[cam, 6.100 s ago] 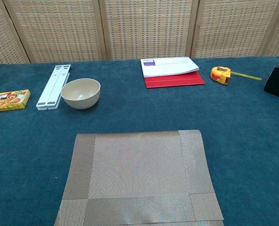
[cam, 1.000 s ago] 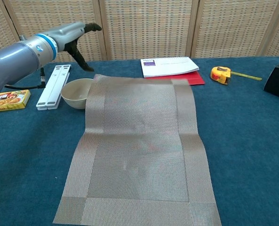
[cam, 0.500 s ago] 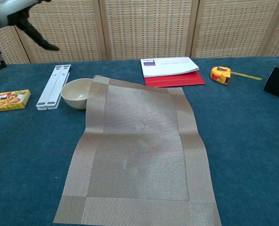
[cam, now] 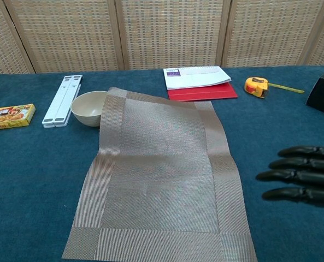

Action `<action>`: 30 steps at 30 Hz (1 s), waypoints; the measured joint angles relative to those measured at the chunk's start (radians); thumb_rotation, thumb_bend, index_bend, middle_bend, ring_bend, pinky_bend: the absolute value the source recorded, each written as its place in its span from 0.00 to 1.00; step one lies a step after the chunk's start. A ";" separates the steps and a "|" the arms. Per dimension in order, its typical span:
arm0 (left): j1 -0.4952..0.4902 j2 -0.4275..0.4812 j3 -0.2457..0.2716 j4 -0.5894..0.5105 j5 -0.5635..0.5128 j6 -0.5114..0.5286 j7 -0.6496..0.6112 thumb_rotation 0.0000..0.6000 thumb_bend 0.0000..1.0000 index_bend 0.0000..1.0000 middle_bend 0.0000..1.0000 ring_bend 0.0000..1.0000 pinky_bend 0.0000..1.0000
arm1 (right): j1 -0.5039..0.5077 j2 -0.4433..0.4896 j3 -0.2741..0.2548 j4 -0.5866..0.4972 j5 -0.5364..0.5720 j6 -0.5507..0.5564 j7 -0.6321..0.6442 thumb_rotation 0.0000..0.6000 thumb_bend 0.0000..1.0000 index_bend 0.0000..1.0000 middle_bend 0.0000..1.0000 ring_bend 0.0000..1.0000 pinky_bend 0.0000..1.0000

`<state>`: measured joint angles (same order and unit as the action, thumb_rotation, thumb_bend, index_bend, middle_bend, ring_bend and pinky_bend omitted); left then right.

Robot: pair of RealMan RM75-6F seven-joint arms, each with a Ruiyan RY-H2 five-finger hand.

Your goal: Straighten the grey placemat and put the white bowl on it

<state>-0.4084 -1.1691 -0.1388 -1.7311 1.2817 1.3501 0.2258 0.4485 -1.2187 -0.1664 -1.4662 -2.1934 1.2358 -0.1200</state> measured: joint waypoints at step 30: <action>0.027 0.005 -0.003 -0.028 -0.035 -0.025 0.059 1.00 0.00 0.00 0.00 0.00 0.00 | 0.207 -0.285 0.017 0.100 0.096 -0.242 -0.044 1.00 0.00 0.14 0.00 0.00 0.00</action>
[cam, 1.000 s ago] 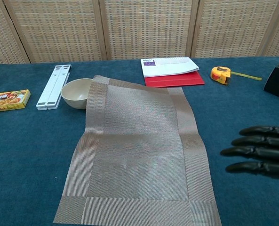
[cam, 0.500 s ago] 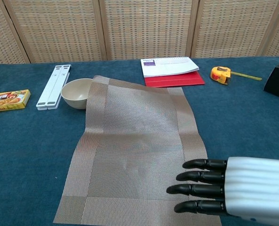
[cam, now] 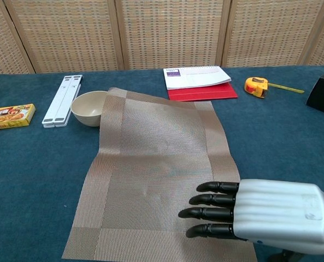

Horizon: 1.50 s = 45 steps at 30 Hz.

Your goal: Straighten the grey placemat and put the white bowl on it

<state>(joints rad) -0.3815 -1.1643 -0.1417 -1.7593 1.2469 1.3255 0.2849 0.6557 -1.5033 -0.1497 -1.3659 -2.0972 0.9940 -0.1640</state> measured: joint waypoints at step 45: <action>0.029 0.051 -0.024 -0.020 0.020 -0.002 -0.086 1.00 0.00 0.00 0.00 0.00 0.00 | 0.050 -0.079 -0.028 0.038 0.098 0.077 -0.029 1.00 0.85 0.63 0.00 0.00 0.00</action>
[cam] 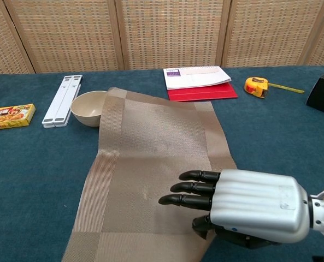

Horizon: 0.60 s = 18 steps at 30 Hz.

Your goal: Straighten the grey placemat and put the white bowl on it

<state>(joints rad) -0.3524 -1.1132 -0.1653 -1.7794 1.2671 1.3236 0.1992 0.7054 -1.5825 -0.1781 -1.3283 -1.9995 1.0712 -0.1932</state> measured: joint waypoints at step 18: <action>-0.007 -0.012 0.004 -0.004 0.000 -0.011 0.030 1.00 0.00 0.00 0.00 0.00 0.00 | -0.038 0.252 -0.087 0.159 -0.107 0.150 -0.144 1.00 0.81 0.66 0.00 0.00 0.00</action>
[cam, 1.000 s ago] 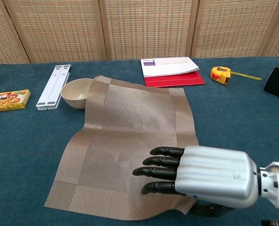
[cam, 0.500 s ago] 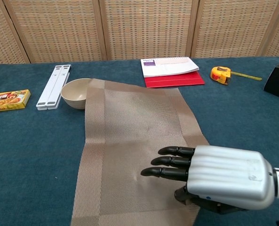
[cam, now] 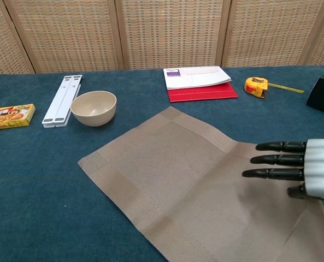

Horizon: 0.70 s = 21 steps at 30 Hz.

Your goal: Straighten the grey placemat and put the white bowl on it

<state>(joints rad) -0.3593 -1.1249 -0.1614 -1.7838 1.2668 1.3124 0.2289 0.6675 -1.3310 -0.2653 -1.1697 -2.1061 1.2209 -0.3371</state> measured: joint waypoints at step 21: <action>-0.009 -0.011 0.008 0.003 -0.003 -0.019 0.026 1.00 0.00 0.00 0.00 0.00 0.00 | 0.127 -0.001 0.092 0.317 0.022 -0.115 -0.145 1.00 0.55 0.64 0.00 0.00 0.00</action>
<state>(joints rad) -0.3681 -1.1360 -0.1531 -1.7809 1.2633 1.2936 0.2549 0.7942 -1.3320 -0.1730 -0.8528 -2.0839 1.1058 -0.4820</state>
